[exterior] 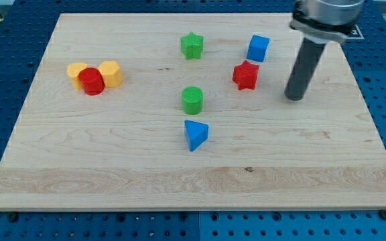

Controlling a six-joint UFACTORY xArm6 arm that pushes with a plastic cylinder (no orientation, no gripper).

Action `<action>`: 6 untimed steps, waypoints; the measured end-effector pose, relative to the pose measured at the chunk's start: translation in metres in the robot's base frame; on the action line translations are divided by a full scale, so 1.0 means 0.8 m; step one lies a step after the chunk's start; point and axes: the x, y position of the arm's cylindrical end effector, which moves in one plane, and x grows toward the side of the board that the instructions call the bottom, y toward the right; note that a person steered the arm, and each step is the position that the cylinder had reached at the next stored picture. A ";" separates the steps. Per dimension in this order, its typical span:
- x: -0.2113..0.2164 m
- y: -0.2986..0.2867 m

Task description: Move the red star closer to the blue cube

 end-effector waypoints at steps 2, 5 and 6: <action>-0.036 -0.028; -0.002 -0.133; -0.027 -0.107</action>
